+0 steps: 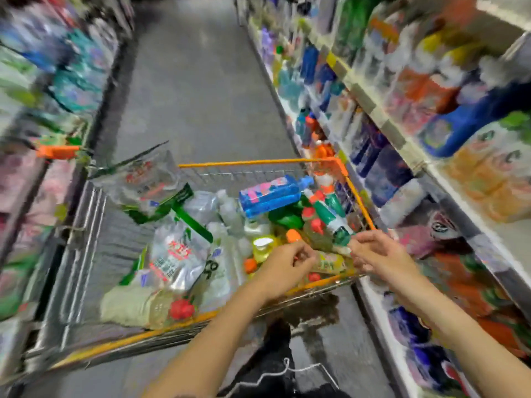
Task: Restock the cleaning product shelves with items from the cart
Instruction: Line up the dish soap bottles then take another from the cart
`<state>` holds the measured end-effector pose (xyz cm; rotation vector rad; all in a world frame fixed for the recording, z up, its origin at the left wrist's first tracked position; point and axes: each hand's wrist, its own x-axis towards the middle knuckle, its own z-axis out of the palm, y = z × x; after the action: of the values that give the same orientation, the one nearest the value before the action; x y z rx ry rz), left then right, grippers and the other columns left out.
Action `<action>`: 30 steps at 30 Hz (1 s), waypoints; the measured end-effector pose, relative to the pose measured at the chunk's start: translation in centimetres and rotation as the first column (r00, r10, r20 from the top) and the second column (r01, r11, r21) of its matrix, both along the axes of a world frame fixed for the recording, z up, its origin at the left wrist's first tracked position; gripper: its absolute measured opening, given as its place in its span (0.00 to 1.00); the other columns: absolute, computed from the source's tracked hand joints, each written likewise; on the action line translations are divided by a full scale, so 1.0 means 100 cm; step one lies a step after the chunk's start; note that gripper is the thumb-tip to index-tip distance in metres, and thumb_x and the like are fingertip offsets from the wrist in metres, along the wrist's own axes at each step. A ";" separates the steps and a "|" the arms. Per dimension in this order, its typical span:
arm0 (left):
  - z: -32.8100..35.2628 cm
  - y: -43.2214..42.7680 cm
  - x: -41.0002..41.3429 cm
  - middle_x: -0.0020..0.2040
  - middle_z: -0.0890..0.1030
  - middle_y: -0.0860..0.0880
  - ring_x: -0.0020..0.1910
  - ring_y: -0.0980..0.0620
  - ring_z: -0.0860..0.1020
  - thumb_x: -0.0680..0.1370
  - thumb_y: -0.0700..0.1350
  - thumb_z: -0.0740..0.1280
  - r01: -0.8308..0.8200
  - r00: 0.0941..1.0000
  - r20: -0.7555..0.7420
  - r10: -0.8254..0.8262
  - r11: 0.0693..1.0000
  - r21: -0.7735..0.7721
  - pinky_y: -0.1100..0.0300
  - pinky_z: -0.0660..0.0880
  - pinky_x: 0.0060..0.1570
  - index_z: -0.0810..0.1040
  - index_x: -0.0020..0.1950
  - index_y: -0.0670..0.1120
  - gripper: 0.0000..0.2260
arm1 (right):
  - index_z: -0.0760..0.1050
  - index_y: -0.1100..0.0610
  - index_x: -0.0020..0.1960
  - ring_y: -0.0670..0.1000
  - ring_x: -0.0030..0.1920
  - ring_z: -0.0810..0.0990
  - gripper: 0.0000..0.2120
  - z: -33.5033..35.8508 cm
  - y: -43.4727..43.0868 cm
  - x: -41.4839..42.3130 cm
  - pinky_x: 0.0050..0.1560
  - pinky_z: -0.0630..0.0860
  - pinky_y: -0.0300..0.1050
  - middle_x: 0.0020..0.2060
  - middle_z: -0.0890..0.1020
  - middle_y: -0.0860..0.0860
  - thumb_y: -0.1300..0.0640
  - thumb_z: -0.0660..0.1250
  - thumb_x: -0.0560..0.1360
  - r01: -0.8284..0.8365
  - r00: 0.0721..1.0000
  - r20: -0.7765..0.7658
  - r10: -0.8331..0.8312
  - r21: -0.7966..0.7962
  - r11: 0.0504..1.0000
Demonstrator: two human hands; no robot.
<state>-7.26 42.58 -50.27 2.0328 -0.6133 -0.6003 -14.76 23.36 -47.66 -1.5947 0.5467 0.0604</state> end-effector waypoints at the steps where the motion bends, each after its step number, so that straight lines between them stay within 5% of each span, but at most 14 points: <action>1: -0.007 0.010 0.012 0.39 0.74 0.57 0.37 0.62 0.72 0.79 0.42 0.66 -0.027 0.999 -0.017 0.027 0.999 0.031 0.65 0.71 0.42 0.76 0.47 0.48 0.02 | 0.74 0.56 0.48 0.47 0.33 0.78 0.05 -0.016 0.005 0.018 0.31 0.74 0.38 0.39 0.76 0.54 0.61 0.69 0.75 -0.037 0.998 -0.046 0.035 -0.039 0.999; 3: -0.021 0.025 0.036 0.40 0.74 0.57 0.39 0.56 0.73 0.79 0.44 0.66 -0.069 0.995 -0.060 0.075 0.993 0.094 0.57 0.73 0.46 0.76 0.48 0.49 0.01 | 0.73 0.53 0.50 0.53 0.40 0.77 0.09 -0.046 0.015 0.050 0.39 0.77 0.48 0.41 0.74 0.53 0.59 0.72 0.74 -0.093 0.989 -0.122 0.079 -0.114 0.989; 6: -0.039 0.037 0.068 0.43 0.75 0.53 0.37 0.57 0.72 0.79 0.44 0.66 -0.111 0.988 -0.092 0.127 0.980 0.163 0.58 0.72 0.43 0.75 0.51 0.47 0.03 | 0.71 0.55 0.56 0.53 0.48 0.75 0.20 -0.087 0.023 0.085 0.51 0.75 0.53 0.48 0.74 0.53 0.56 0.77 0.68 -0.217 0.961 -0.236 0.147 -0.306 0.927; 10: -0.061 0.039 0.092 0.47 0.77 0.51 0.39 0.56 0.73 0.79 0.44 0.66 -0.120 0.983 -0.109 0.149 0.964 0.239 0.59 0.72 0.43 0.76 0.55 0.46 0.06 | 0.64 0.59 0.66 0.58 0.64 0.68 0.37 -0.136 0.025 0.104 0.64 0.68 0.52 0.62 0.70 0.57 0.48 0.79 0.65 -0.635 0.756 -0.576 0.311 -0.531 0.561; 13: -0.073 0.032 0.102 0.46 0.77 0.50 0.37 0.56 0.72 0.79 0.43 0.65 -0.101 0.976 -0.164 0.143 0.965 0.242 0.62 0.75 0.41 0.76 0.55 0.43 0.07 | 0.59 0.57 0.69 0.60 0.67 0.65 0.38 -0.163 0.024 0.103 0.64 0.69 0.53 0.66 0.65 0.56 0.46 0.75 0.69 -0.770 0.625 -0.723 0.295 -0.509 0.385; 17: -0.082 0.023 0.111 0.52 0.80 0.44 0.38 0.56 0.69 0.79 0.42 0.65 -0.049 0.985 -0.147 0.094 0.957 0.287 0.68 0.64 0.35 0.76 0.57 0.39 0.09 | 0.54 0.55 0.74 0.61 0.68 0.65 0.41 -0.185 0.021 0.105 0.65 0.69 0.54 0.68 0.65 0.55 0.44 0.73 0.71 -0.803 0.592 -0.754 0.286 -0.518 0.296; 22: -0.087 0.021 0.117 0.53 0.80 0.47 0.39 0.57 0.70 0.79 0.43 0.65 -0.042 0.982 -0.161 0.095 0.952 0.304 0.76 0.65 0.32 0.76 0.58 0.43 0.09 | 0.58 0.54 0.71 0.58 0.65 0.70 0.35 -0.192 0.022 0.108 0.60 0.73 0.51 0.66 0.69 0.53 0.50 0.73 0.72 -0.824 0.562 -0.775 0.289 -0.555 0.114; 25: -0.088 0.022 0.118 0.53 0.80 0.47 0.37 0.59 0.69 0.79 0.43 0.65 -0.035 0.983 -0.162 0.087 0.954 0.298 0.76 0.65 0.32 0.76 0.58 0.43 0.09 | 0.60 0.56 0.69 0.58 0.65 0.71 0.31 -0.190 0.023 0.111 0.59 0.73 0.51 0.66 0.71 0.54 0.53 0.72 0.73 -0.834 0.543 -0.786 0.297 -0.545 0.083; 30: -0.088 0.021 0.113 0.53 0.79 0.46 0.41 0.57 0.72 0.77 0.41 0.68 0.013 0.983 -0.180 0.040 0.959 0.284 0.68 0.67 0.41 0.75 0.59 0.42 0.11 | 0.58 0.56 0.74 0.57 0.64 0.73 0.36 -0.159 0.008 0.116 0.60 0.74 0.49 0.67 0.73 0.55 0.48 0.71 0.73 -0.793 0.601 -0.703 0.380 -0.583 0.177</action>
<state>4.07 44.72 -59.06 2.2126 -0.4209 -0.9005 -3.18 24.13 -63.52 -2.8425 0.1463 0.9188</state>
